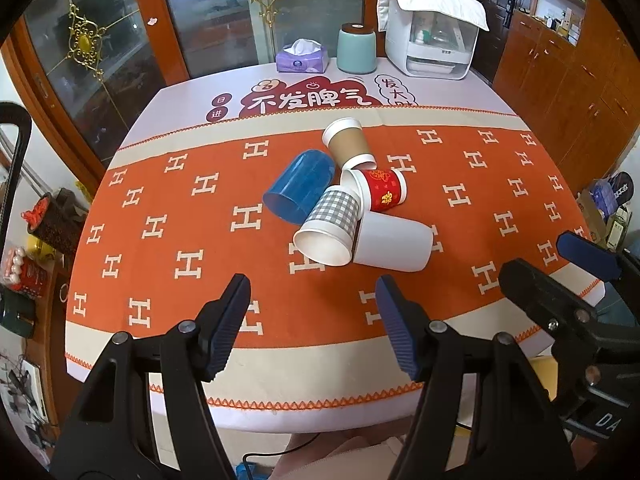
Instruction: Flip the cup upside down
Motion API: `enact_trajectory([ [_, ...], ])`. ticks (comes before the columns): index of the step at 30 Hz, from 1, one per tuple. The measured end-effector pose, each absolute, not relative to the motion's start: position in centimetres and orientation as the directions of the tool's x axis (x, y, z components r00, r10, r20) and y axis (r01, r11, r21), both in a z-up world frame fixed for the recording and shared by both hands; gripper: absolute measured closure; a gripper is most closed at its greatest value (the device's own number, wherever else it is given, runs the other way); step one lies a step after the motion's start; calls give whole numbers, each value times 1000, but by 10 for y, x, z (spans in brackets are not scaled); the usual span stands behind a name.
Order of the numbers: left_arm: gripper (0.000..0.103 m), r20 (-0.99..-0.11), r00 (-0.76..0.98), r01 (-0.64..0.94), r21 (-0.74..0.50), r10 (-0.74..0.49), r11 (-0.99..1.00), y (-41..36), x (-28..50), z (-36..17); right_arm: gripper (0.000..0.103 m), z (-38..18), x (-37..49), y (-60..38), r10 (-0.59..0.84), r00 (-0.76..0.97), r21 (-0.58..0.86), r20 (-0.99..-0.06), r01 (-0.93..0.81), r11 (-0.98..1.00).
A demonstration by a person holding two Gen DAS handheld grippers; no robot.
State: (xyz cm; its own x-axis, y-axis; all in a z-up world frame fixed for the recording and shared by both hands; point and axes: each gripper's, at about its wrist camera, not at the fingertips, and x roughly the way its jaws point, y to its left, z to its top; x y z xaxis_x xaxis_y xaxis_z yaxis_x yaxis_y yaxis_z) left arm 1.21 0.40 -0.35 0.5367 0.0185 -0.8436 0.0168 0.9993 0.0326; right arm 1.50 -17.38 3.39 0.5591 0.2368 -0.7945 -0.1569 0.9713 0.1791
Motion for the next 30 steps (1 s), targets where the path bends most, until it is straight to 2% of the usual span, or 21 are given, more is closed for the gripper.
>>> enact_trajectory([
  [30,40,-852,521,80,-4,-45,997,18,13,-9,20,29,2,-161,201,561,170,-803,-108,979],
])
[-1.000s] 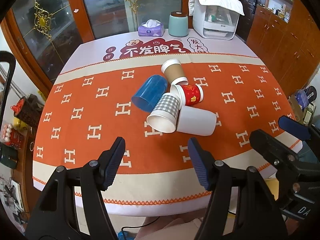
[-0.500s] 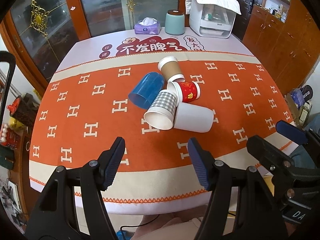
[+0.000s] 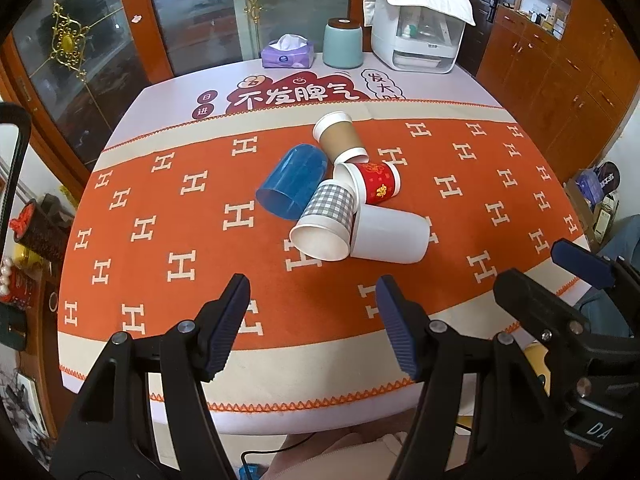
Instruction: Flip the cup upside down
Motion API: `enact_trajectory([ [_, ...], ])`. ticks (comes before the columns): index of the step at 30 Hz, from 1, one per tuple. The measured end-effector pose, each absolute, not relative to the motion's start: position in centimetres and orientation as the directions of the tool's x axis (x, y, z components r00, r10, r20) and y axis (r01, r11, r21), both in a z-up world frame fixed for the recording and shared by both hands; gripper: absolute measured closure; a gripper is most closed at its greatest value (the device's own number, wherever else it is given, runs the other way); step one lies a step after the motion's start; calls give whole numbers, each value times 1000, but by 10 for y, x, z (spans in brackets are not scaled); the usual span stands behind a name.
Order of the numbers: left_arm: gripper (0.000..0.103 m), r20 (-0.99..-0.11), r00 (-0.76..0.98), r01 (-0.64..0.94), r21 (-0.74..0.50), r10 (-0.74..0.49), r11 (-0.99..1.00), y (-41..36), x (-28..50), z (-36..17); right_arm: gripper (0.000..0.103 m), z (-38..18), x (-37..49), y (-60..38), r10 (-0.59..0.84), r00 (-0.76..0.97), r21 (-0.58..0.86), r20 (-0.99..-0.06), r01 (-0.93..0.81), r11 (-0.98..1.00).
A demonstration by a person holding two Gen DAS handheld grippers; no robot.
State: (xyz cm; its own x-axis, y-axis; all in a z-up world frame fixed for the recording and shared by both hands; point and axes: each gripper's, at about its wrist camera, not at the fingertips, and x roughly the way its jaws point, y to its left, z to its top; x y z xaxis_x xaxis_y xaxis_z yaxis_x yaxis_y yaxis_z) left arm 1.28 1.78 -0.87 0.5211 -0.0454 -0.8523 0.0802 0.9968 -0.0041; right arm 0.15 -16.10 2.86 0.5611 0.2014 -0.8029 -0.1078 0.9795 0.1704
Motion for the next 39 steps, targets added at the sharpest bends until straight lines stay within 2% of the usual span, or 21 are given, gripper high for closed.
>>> enact_trajectory([
  [24,40,-858,499,151,-55,-124,987,36,26,-16,20,27,2,-140,146,557,147,-817,-42,988],
  [31,40,-888,424,154,-123,-179,980,40,56,-30,20,17,26,-145,151,524,154,-838,-39,987],
  [36,40,-903,340,162,-218,-262,962,43,94,-38,20,-4,65,-161,193,474,210,-859,-18,978],
  [39,40,-914,287,173,-244,-286,954,42,123,-45,25,-25,92,-173,237,434,268,-869,11,963],
])
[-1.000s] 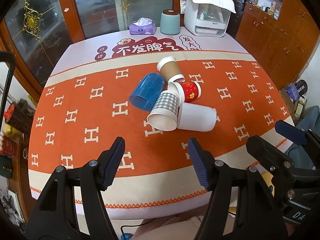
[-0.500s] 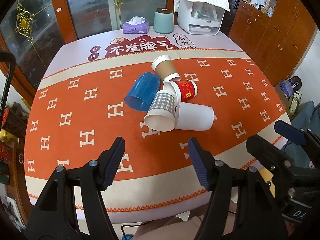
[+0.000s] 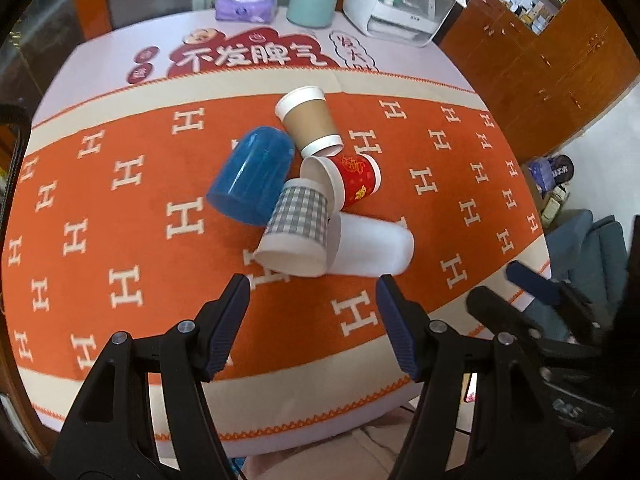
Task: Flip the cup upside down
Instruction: 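Move the left gripper to the grey-checkered cup and close on it, then lift the grey-checkered cup with the left gripper and pull it clear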
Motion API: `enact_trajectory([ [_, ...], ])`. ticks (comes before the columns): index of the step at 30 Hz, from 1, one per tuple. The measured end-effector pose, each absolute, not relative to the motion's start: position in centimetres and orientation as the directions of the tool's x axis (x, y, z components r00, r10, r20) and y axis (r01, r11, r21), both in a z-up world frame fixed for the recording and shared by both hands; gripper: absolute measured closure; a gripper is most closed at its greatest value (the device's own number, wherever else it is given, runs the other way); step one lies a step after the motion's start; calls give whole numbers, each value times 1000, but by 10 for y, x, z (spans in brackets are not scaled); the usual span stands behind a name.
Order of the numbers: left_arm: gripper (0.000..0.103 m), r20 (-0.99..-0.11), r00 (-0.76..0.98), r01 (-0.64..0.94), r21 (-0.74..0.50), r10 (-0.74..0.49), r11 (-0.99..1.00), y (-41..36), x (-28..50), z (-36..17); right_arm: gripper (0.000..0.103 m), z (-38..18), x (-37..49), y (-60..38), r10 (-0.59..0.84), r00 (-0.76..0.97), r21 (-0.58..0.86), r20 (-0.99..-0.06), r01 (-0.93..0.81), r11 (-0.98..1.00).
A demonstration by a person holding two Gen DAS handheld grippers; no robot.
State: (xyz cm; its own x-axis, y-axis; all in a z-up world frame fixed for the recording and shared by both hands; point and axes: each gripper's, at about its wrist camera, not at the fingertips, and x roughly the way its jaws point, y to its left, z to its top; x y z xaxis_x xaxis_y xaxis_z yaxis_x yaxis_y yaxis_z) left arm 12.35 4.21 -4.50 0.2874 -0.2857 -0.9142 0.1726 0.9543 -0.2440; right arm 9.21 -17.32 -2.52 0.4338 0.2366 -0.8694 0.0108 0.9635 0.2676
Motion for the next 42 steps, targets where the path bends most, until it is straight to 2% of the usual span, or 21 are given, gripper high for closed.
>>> enact_trajectory([
  [8,45,-972,158,231,-137,-176,963,17,203,-86,28,-88,157,-196,374,333,415,-866,60,908],
  [11,46,-984,80,231,-136,-158,963,9,222,-109,28,-106,175,-203,415,306,458,-857,82,885],
  [15,54,-991,16,229,-124,-131,965,2,234,-133,28,-126,194,-210,439,272,480,-856,102,871],
  [21,55,-996,-40,265,-85,-77,961,-13,240,-160,28,-143,209,-215,460,235,492,-856,103,864],
  [29,51,-999,-32,293,-36,-28,955,-32,236,-169,28,-152,210,-219,472,218,500,-854,99,860],
  [34,53,-999,-33,285,-13,-4,959,-42,225,-168,29,-148,204,-225,472,229,503,-851,99,859],
  [42,53,-998,22,203,-61,-66,977,-35,197,-137,29,-132,190,-232,476,257,510,-841,79,857],
])
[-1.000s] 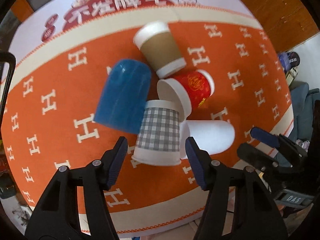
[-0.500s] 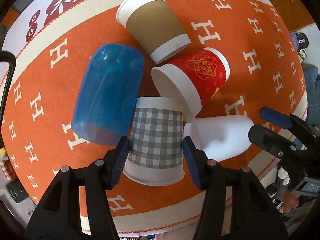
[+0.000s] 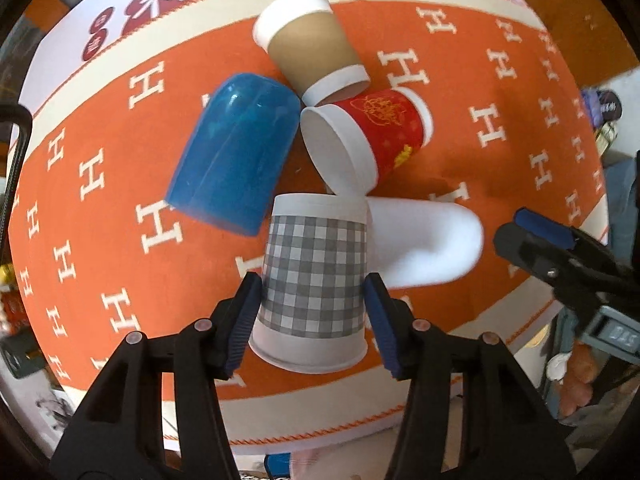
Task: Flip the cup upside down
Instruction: 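Lift the grey-checkered cup with the left gripper and pull it clear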
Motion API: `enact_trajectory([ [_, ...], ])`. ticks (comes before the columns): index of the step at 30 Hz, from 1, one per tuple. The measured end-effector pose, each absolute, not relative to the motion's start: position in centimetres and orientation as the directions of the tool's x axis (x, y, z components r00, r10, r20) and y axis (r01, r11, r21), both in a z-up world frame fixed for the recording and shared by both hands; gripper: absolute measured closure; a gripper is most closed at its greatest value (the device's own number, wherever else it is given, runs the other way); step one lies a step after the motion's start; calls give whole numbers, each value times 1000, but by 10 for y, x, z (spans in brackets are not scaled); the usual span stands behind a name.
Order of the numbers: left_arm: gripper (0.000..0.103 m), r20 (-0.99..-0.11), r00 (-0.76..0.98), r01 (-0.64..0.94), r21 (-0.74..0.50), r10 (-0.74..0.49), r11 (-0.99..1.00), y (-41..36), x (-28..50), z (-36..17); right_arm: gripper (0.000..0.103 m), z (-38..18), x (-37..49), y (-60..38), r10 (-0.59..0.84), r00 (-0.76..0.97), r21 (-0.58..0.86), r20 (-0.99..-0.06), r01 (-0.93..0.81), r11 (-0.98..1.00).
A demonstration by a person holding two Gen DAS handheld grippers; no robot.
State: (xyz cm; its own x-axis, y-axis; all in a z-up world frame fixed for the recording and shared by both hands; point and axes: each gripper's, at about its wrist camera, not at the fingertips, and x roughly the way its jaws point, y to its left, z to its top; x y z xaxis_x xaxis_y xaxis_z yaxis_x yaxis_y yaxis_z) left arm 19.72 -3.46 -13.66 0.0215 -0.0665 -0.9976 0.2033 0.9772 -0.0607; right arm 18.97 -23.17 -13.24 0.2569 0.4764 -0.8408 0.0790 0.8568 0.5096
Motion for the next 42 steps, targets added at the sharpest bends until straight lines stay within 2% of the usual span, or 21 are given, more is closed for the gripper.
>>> enact_trajectory([
  [9,53,-987,77,85,-132,-138,988,-6,158,-109,29,-127,160,-223,479,252,507,-841,60,860],
  [23,52,-977,33,-118,-214,-212,970,0,96,-160,29,-150,116,-203,461,151,473,-875,56,879],
  [27,51,-978,40,-117,-209,-206,971,-2,82,-166,29,-154,109,-196,461,137,471,-877,54,880],
  [33,41,-973,42,-139,-232,-229,963,6,76,-165,29,-152,101,-190,472,136,482,-871,55,874],
  [38,33,-967,64,-105,-251,-246,962,11,73,-146,29,-137,94,-189,481,147,492,-864,43,870],
  [42,32,-964,90,-54,-254,-249,966,18,68,-125,29,-121,89,-186,498,154,508,-853,31,861],
])
